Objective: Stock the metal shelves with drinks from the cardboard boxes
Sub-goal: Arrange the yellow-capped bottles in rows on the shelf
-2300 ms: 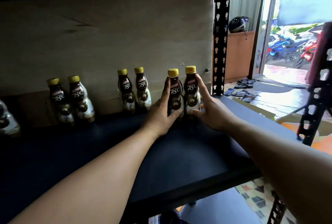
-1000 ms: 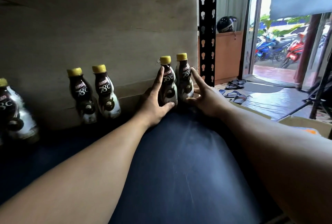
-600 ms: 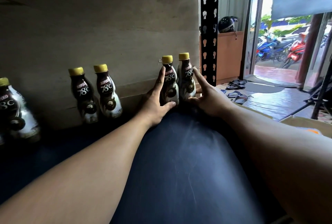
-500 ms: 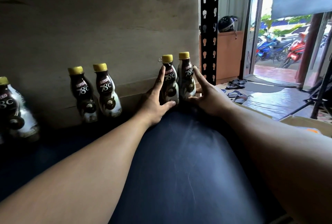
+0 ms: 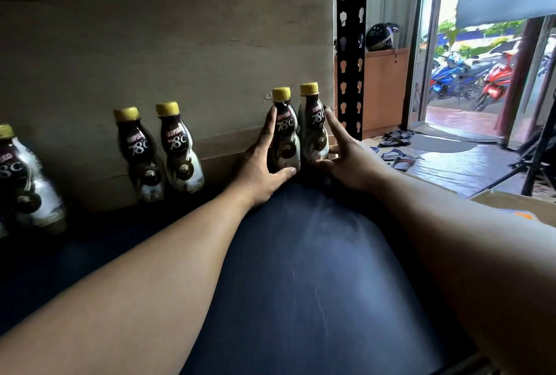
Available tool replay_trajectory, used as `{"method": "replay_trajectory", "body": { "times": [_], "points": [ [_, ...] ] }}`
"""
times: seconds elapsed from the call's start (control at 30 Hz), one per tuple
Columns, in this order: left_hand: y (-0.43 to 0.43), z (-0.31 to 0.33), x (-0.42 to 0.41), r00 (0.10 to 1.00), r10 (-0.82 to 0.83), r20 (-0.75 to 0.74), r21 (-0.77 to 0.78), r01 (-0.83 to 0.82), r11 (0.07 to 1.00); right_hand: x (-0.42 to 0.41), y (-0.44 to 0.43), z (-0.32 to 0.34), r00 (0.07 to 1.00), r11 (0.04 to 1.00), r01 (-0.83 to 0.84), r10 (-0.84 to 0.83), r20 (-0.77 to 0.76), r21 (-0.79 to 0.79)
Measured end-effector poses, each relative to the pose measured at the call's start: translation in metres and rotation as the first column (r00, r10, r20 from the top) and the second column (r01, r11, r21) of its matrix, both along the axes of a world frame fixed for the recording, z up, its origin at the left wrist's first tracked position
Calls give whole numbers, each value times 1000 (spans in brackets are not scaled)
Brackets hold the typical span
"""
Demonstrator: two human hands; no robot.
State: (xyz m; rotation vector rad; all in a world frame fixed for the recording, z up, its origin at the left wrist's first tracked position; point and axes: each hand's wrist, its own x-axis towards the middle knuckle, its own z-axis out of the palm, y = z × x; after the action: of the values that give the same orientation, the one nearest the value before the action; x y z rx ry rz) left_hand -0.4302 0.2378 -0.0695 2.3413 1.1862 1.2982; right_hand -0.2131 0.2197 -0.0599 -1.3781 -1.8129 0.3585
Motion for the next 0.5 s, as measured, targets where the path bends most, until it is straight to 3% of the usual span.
{"method": "replay_trajectory", "body": {
  "times": [0.3, 0.5],
  "points": [
    [-10, 5, 2, 999, 54, -4, -23, -54, 998, 1, 3, -3, 999, 999, 21, -20, -38, 26],
    [-29, 12, 7, 989, 147, -5, -180, -145, 973, -1, 2, -1, 996, 998, 61, -62, -66, -24]
  ]
}}
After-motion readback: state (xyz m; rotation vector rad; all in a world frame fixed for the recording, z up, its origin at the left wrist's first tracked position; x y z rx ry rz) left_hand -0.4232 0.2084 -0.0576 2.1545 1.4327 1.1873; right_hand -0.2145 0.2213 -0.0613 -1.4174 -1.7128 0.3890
